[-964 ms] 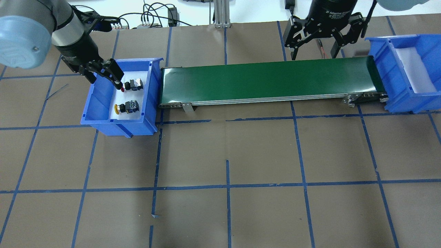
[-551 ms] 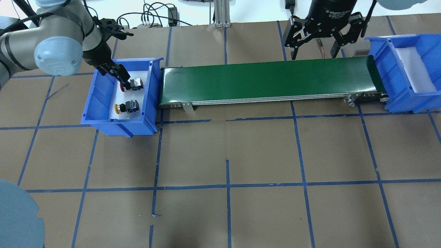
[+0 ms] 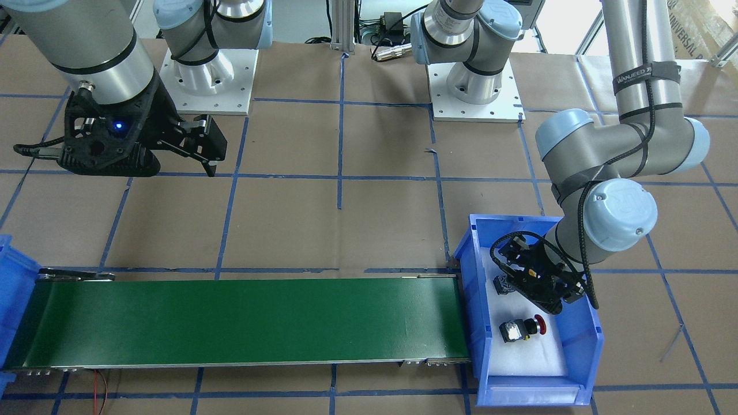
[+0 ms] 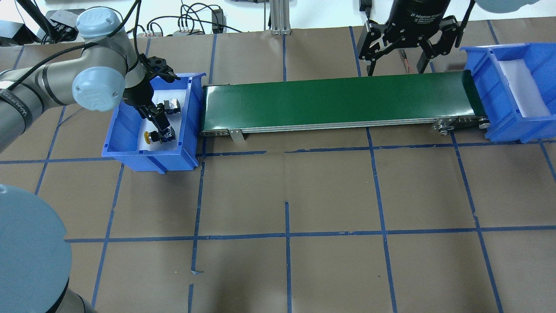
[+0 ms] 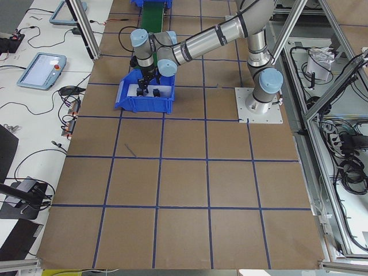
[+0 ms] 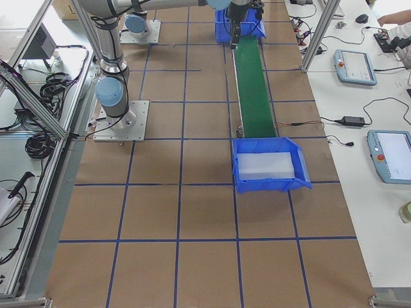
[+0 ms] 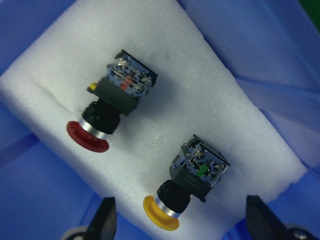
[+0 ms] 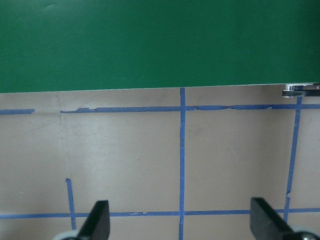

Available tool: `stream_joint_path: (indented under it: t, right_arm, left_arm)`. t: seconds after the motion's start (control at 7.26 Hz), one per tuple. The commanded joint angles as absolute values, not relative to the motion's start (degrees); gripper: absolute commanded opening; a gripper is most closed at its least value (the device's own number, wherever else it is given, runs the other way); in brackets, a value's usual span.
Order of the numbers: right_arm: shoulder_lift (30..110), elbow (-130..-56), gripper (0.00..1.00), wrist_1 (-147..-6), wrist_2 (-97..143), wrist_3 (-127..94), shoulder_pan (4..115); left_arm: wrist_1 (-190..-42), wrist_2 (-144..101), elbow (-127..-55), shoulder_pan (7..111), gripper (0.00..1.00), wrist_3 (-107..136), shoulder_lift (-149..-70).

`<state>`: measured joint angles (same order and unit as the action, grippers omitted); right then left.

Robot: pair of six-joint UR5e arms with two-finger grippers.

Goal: Transport two buttons from left to right
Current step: 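Grasp the yellow-capped button with the left gripper and lift it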

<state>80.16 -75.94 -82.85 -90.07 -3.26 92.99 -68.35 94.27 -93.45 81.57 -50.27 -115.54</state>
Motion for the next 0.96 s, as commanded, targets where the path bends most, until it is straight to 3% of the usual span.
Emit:
stream_joint_path:
  t: [0.0,0.14,0.28,0.41,0.55,0.69,0.83]
  right_arm:
    - [80.2,-76.0,1.0,-82.8,-90.1,-3.3,93.0]
    - [80.1,-75.9,1.0,-82.8,-90.1,-3.3,93.0]
    - [80.2,-76.0,1.0,-82.8,-90.1,-3.3,93.0]
    - [80.1,-76.0,1.0,-82.8,-90.0,-3.3,93.0]
    - [80.1,-76.0,1.0,-82.8,-90.1,-3.3,93.0]
    - [80.1,-76.0,1.0,-82.8,-90.1,-3.3,92.9]
    - [80.2,-76.3,1.0,-82.8,-90.1,-3.3,92.9]
  left_arm:
    - [-67.6,94.1,-93.7,81.7,0.91,-50.5,-119.2]
    - [-66.7,95.7,-93.0,81.8,0.91,-50.7,-119.2]
    - [-66.4,96.3,-93.0,82.0,0.77,-50.8,-120.1]
    - [-66.1,96.2,-92.8,82.1,0.56,-50.8,-120.2]
    - [-66.1,96.2,-92.8,82.2,0.28,-50.8,-119.9]
    - [-66.0,96.0,-92.1,81.8,0.11,-50.9,-119.6]
    - [-66.3,95.9,-90.4,82.4,0.05,-50.2,-118.5]
